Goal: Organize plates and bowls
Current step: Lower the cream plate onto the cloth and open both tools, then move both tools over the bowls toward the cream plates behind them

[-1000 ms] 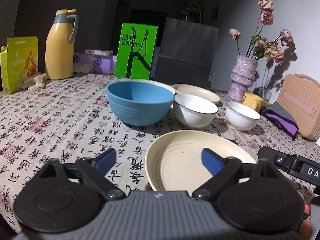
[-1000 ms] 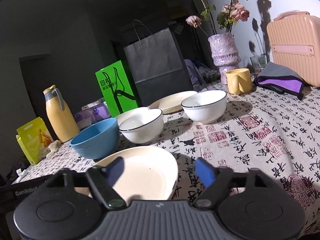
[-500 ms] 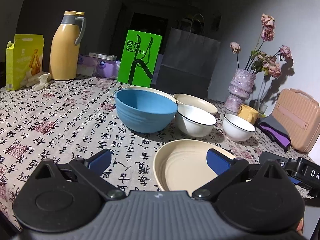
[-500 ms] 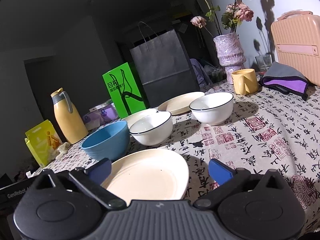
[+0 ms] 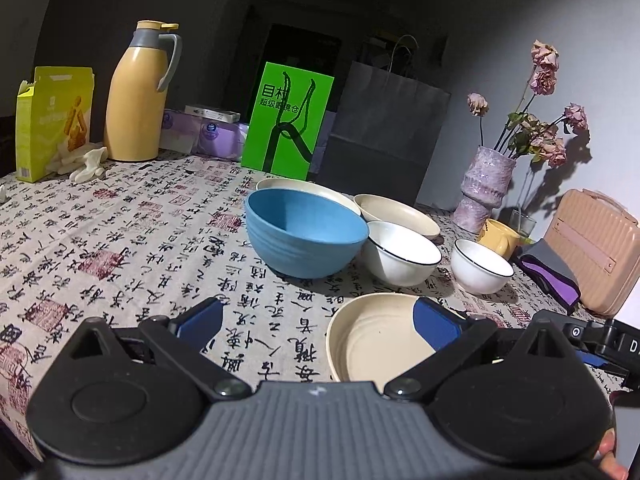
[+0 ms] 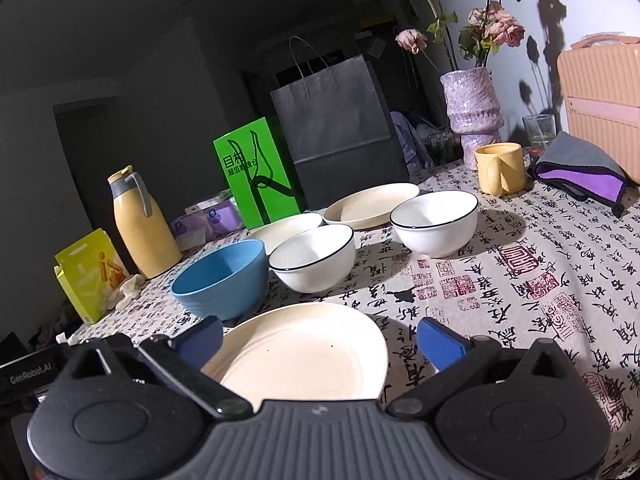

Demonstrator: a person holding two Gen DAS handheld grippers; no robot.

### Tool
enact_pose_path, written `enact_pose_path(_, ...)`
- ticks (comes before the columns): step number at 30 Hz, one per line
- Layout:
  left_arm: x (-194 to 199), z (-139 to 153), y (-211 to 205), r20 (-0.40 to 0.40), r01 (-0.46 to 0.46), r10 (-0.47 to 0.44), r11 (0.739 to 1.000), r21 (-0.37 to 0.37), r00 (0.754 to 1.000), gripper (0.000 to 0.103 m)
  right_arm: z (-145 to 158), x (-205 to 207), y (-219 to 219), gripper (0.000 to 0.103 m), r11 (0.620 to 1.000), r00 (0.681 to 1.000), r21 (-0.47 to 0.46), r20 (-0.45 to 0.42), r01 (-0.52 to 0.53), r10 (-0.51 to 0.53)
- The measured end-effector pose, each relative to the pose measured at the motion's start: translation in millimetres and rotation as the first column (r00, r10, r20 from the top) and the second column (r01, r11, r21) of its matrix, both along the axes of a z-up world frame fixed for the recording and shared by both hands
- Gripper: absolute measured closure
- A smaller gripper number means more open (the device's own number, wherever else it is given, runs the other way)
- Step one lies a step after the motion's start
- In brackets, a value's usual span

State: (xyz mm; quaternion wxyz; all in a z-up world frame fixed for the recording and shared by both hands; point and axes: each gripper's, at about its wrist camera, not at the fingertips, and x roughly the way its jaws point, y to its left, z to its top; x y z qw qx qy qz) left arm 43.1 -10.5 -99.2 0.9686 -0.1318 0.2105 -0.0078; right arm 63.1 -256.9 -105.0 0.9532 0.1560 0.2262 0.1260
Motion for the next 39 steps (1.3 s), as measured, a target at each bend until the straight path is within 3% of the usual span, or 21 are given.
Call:
enact_pose_path(18, 30.9, 32.7, 32.1, 0.025, 0.011, -0.011, 1.0, -0.013, 1.0, 0.0, 25.1, 41.8, -7.6, 0.0, 0.997, 0.996, 0.067, -0.082, 0.028, -0.022)
enact_pose_path(39, 103.9, 64.9, 100.4, 0.008, -0.016, 0.016, 1.0, -0.018, 1.0, 0.0, 68.9, 122.8, 49.1, 0.0, 0.998, 0.984, 0.062, -0.171, -0.03, 0.04)
